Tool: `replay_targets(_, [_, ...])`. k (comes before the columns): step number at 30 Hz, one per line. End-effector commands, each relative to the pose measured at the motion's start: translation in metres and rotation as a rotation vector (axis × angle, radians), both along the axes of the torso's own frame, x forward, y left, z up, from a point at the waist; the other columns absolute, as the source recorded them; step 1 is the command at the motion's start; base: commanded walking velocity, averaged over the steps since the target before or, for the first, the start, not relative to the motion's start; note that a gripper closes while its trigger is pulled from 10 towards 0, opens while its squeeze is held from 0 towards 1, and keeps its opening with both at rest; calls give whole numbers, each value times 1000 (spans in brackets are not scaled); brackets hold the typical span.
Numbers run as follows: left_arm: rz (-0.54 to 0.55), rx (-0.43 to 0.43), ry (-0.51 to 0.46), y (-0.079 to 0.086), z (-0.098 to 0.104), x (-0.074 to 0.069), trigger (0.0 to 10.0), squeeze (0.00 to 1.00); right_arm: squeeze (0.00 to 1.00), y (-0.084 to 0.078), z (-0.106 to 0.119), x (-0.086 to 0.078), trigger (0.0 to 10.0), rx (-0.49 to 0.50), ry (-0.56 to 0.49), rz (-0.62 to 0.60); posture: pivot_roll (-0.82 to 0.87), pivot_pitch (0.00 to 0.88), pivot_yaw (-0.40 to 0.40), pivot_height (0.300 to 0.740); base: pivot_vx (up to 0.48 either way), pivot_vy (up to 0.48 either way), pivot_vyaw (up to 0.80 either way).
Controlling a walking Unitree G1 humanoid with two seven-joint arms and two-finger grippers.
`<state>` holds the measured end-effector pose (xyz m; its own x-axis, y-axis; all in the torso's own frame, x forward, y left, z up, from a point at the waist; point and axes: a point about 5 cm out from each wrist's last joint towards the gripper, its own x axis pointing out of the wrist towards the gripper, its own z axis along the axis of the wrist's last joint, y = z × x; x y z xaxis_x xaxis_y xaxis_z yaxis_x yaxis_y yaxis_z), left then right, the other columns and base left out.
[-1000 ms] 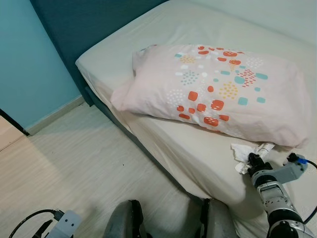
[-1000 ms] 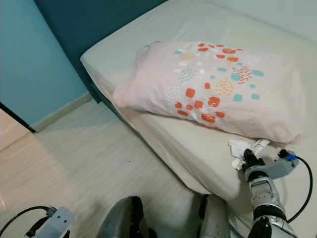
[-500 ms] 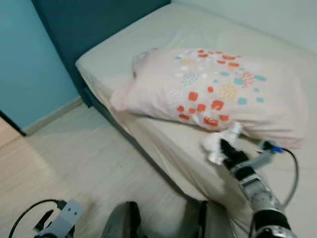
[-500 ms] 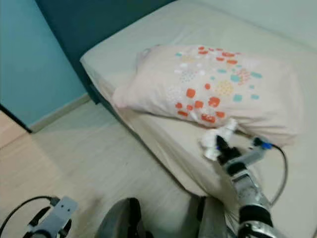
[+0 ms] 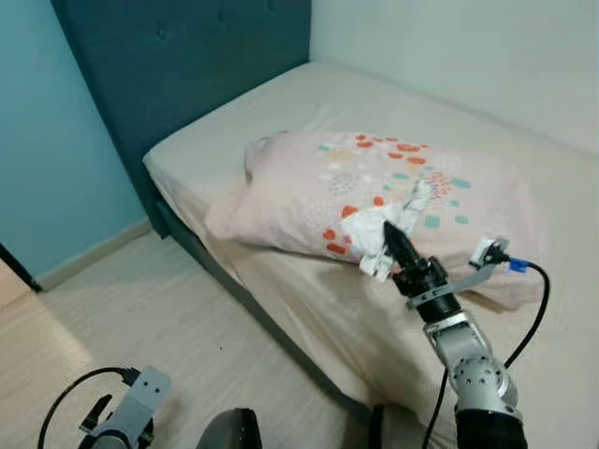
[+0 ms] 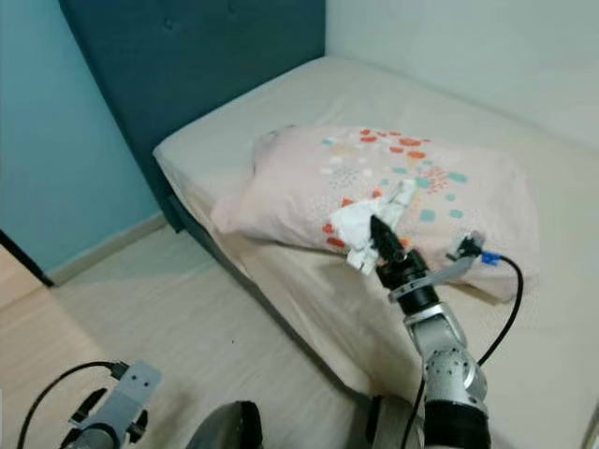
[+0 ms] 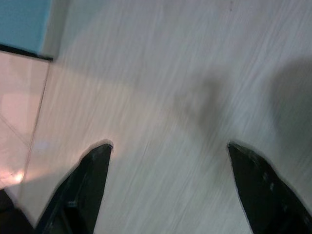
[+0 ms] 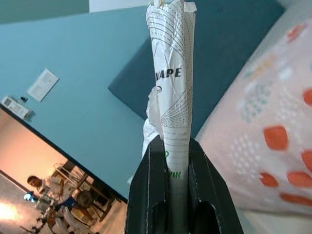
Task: Clean up the room
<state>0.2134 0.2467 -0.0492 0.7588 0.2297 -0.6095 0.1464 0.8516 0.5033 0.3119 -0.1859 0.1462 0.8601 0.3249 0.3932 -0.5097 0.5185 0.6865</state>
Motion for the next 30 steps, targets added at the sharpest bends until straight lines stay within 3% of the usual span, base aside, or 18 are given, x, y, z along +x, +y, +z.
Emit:
replay_targets(1, [74, -13, 24, 2, -3, -2, 10000, 0, 0, 7, -6, 0, 0, -20, 30, 33, 23, 13, 2, 595, 0, 0, 0])
replay_targets(6, [115, -11, 54, -1, -3, 2, 10000, 0, 0, 15, -14, -1, 0, -51, 86, 47, 25, 0, -7, 615, -442, 0, 0])
replay_targets(9, [111, -45, 3, -9, 3, 14, 10000, 0, 0, 27, -21, 0, 0, -84, 118, 81, 30, 0, -23, 625, -472, 0, 0])
replay_targets(14, [77, -56, -4, -17, 5, 20, 10000, 0, 0, 39, -28, 0, 0, -121, 146, 105, 27, 0, -17, 645, 0, 0, 0])
replay_targets(23, [124, -82, 88, -16, -9, 1, 10000, 0, 0, 34, -48, -2, 0, -173, 222, 68, 23, 0, -12, 685, 0, 0, 0])
replay_targets(26, [128, -89, 157, -20, -19, -14, 10000, 0, 0, 29, -78, -7, 0, -322, 334, 59, 20, 0, -17, 700, 0, 0, 0])
replay_targets(30, [115, -94, 193, -25, -25, -23, 10000, 0, 0, 21, -103, -16, 0, -406, 439, 53, 20, 0, -28, 715, 0, 0, 0])
